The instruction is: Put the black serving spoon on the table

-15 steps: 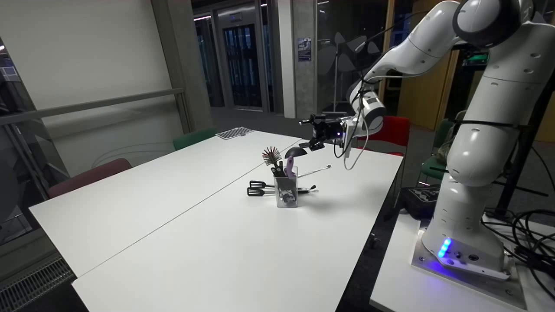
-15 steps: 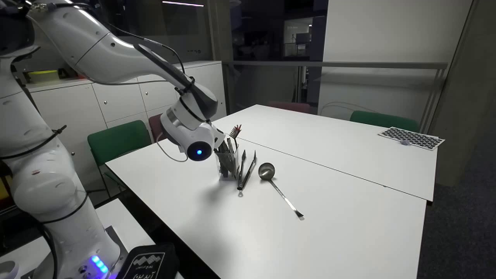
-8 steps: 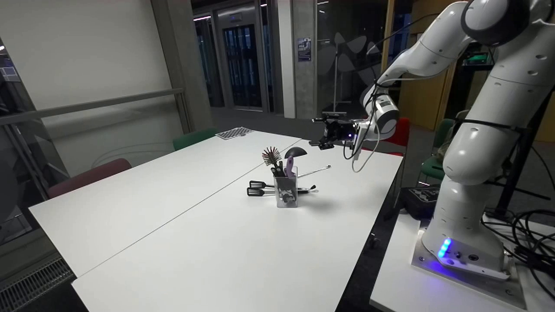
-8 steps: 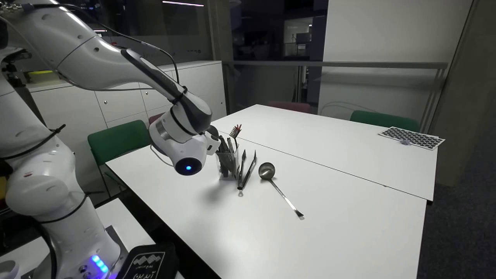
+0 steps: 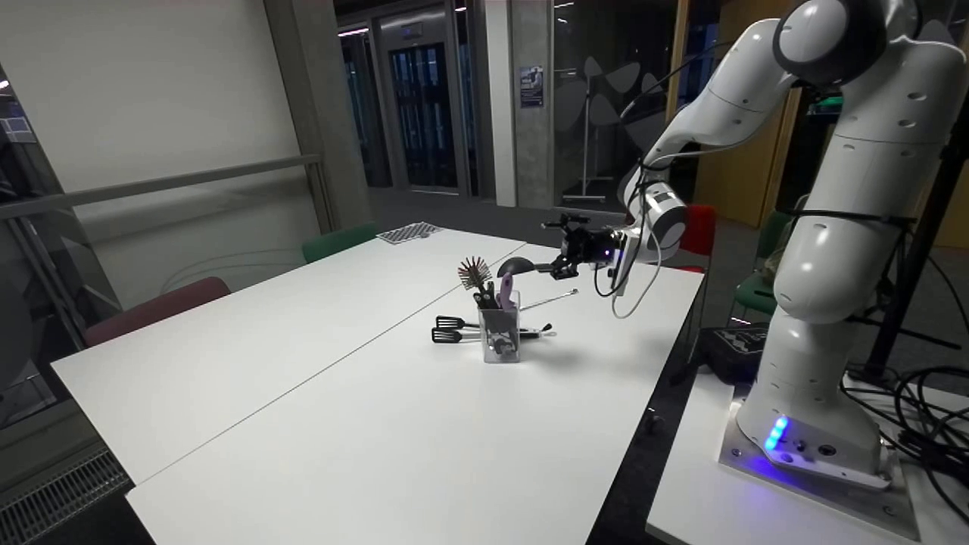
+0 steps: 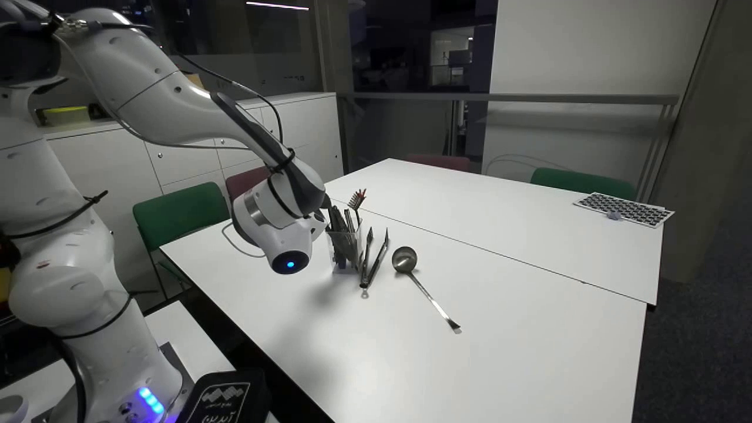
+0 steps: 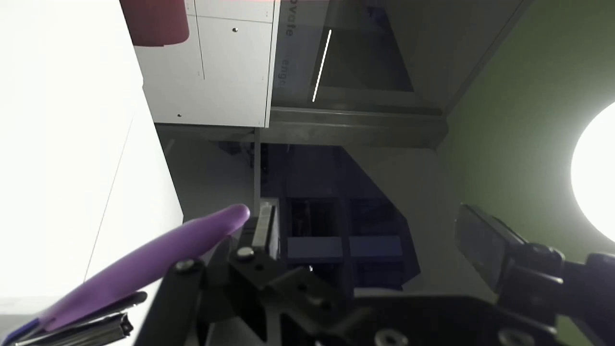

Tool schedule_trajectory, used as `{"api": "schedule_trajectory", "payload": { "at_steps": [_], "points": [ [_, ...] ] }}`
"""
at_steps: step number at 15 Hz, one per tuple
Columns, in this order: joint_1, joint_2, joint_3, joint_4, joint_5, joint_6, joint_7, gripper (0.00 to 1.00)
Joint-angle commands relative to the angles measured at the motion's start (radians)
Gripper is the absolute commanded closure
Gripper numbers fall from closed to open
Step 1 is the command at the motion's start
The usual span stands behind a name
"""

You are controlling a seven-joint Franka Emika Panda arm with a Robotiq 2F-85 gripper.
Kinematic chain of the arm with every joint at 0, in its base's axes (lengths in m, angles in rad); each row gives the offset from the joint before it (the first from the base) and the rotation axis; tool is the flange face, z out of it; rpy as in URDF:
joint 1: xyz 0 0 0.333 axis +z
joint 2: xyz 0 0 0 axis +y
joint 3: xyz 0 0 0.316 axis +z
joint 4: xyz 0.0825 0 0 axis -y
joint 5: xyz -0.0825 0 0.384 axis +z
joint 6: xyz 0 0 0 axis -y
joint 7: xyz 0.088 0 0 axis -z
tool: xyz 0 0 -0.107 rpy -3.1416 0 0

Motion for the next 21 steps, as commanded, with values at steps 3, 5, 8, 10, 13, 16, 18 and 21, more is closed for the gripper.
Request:
{"api": "schedule_trajectory", "payload": {
  "at_steps": [3,5,8,10,13,16,18,21],
  "points": [
    [-0.006,0.108,0.012,0.013,-0.007,-0.091,-0.041,0.0],
    [-0.007,0.128,0.009,0.023,-0.008,-0.098,-0.047,0.0],
    [-0.015,0.152,-0.001,0.054,-0.01,-0.096,-0.041,0.0],
    [-0.018,0.163,-0.007,0.087,-0.01,-0.096,-0.031,0.0],
    [-0.02,0.166,-0.016,0.133,-0.008,-0.079,-0.023,0.0],
    [-0.026,0.172,-0.022,0.163,-0.004,-0.081,-0.027,0.0],
    [-0.027,0.179,-0.024,0.171,-0.001,-0.082,-0.033,0.0],
    [-0.027,0.195,-0.028,0.177,0.003,-0.078,-0.032,0.0]
  ]
}}
